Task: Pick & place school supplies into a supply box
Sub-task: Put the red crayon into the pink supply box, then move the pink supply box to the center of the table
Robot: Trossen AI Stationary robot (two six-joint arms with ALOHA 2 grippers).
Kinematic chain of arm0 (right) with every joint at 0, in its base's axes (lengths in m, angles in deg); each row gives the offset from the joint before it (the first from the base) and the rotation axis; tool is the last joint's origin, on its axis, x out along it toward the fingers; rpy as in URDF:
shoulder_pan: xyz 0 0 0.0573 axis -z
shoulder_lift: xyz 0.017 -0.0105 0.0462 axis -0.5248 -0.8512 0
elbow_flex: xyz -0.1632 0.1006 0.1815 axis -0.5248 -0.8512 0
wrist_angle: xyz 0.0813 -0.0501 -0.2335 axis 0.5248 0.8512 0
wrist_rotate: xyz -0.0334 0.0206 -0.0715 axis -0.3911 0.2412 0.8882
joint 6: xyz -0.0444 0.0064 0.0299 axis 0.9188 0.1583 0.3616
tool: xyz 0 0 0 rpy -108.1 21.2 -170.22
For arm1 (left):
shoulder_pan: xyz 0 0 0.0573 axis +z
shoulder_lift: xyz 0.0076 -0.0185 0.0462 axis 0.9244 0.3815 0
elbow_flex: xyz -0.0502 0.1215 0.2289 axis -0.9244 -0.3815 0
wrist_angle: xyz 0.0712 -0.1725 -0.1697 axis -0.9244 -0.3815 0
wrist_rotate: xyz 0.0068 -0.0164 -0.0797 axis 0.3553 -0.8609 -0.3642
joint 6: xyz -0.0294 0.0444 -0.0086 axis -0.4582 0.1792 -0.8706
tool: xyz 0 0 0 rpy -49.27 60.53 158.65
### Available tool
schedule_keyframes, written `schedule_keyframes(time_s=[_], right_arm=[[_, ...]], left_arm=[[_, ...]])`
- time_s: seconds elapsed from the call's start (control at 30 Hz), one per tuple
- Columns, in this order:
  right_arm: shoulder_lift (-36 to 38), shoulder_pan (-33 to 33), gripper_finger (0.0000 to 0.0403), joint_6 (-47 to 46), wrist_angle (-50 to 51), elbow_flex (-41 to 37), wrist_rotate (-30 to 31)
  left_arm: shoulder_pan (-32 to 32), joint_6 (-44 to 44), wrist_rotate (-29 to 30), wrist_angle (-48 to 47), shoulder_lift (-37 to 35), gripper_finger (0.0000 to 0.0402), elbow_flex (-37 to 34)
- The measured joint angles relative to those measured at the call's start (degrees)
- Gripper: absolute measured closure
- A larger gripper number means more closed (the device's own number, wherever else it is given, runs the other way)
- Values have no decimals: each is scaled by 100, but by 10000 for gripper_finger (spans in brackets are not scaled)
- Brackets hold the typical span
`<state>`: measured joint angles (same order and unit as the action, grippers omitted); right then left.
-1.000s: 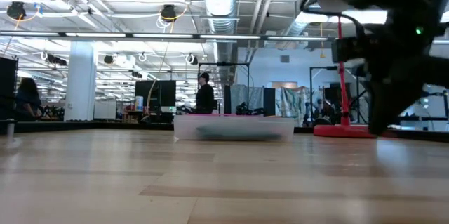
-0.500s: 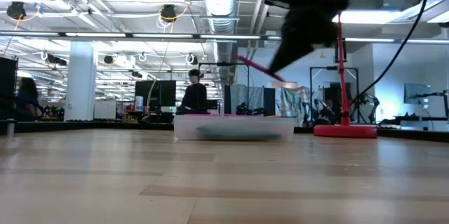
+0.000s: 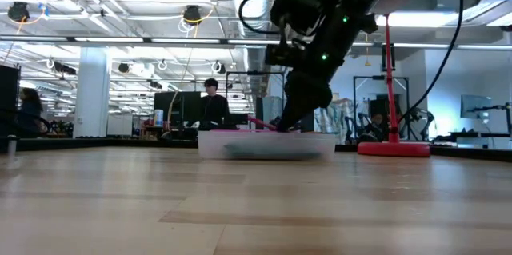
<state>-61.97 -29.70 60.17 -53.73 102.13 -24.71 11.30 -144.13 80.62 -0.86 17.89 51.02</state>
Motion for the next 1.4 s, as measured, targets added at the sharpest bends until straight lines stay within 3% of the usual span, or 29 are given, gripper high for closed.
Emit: schedule_keyframes(time_s=[0.23, 0.6, 0.8, 1.1, 1.4], right_arm=[[75, 6, 355, -202, 380, 172, -7], [399, -5, 269, -502, 650, 175, 20], [111, 42, 275, -447, 289, 164, 15], [-191, 186, 286, -297, -409, 170, -316], [-231, 86, 286, -355, -477, 173, -511]], left_arm=[[-39, -9, 0, -9, 0, 235, 0], [-37, 59, 356, 20, 0, 235, 0], [-28, 61, 750, 16, 0, 235, -2], [-28, 87, 772, 7, 0, 235, -2], [-26, 96, 765, -28, 0, 235, -2]])
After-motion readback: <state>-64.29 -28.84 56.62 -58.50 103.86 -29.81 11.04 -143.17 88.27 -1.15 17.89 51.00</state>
